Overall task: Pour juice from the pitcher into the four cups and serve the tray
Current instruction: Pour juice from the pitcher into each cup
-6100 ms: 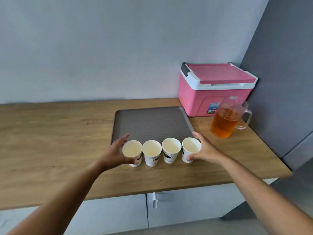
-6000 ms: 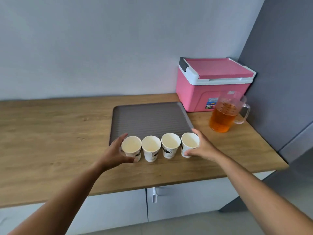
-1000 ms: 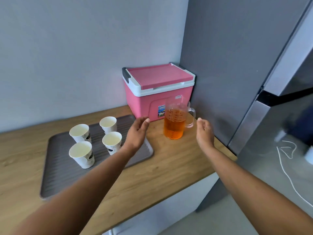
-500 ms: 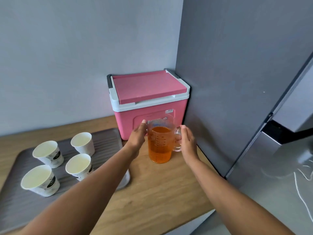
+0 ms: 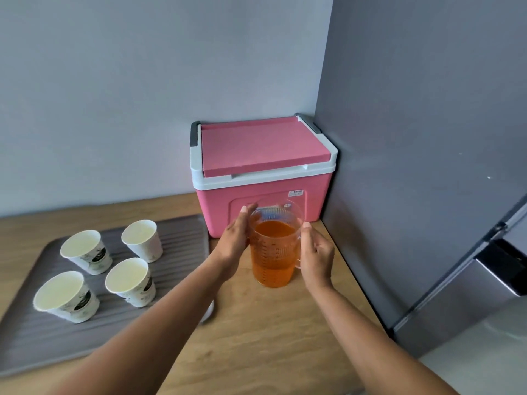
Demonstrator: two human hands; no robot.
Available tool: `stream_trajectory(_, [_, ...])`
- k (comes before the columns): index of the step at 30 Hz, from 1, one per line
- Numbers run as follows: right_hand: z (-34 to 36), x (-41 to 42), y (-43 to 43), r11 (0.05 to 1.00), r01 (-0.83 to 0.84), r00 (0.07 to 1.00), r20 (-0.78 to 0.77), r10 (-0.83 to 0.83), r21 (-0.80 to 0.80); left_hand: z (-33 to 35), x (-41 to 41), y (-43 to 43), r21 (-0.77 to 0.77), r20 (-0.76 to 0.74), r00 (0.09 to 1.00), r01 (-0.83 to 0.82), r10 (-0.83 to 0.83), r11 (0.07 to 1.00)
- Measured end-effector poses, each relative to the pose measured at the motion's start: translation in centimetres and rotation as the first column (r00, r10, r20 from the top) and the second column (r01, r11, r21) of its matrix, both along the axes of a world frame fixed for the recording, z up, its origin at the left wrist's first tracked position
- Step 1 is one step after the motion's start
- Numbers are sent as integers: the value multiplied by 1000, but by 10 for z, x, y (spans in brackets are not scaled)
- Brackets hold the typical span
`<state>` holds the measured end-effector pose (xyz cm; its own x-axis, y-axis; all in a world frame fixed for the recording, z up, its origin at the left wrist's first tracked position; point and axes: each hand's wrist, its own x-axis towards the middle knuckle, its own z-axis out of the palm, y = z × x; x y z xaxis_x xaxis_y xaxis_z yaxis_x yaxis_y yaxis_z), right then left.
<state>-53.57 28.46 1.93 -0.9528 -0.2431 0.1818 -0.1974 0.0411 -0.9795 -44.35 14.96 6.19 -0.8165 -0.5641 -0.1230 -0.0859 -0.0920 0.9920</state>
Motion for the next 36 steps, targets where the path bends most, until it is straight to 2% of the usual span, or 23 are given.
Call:
stream_trajectory(6, [21,-5,-6,997,-74,995,-68,74,15,6,30,2,63,-12,1000,0,0,998])
stream_trajectory(11, [51,5,-22,978,-209,977,39,210,-29,17,68,0,91,-23,999,-33,35,995])
stream_trajectory(13, [67,15,-28,960,-273,958,72,277,-60,23,88,-6,56,-15,999,-45,46,997])
stream_trajectory(15, [81,27,-34,943,-328,941,64,331,-54,28,108,-13,-61,11,998,-64,65,996])
stream_trajectory(17, [89,41,-41,924,-380,923,49,382,-46,30,132,-24,-220,7,988,-150,155,964])
stream_trajectory(19, [91,55,-49,910,-412,908,56,415,-52,28,158,-35,-351,-40,946,-315,322,882])
stream_trajectory(21, [88,66,-58,908,-415,905,70,419,-59,18,183,-50,-493,-57,880,-435,471,753])
stream_trajectory(23, [87,76,-67,911,-407,907,89,412,-63,3,205,-65,-627,-3,842,-422,539,655])
stream_trajectory(24, [87,80,-71,910,-411,904,100,415,-60,-5,214,-72,-662,50,832,-386,552,642])
stream_trajectory(28, [82,92,-82,902,-430,896,108,431,-31,-39,228,-90,-672,226,814,-267,535,691])
stream_trajectory(36, [75,98,-95,895,-444,896,45,442,41,-70,219,-104,-520,288,832,-280,475,807])
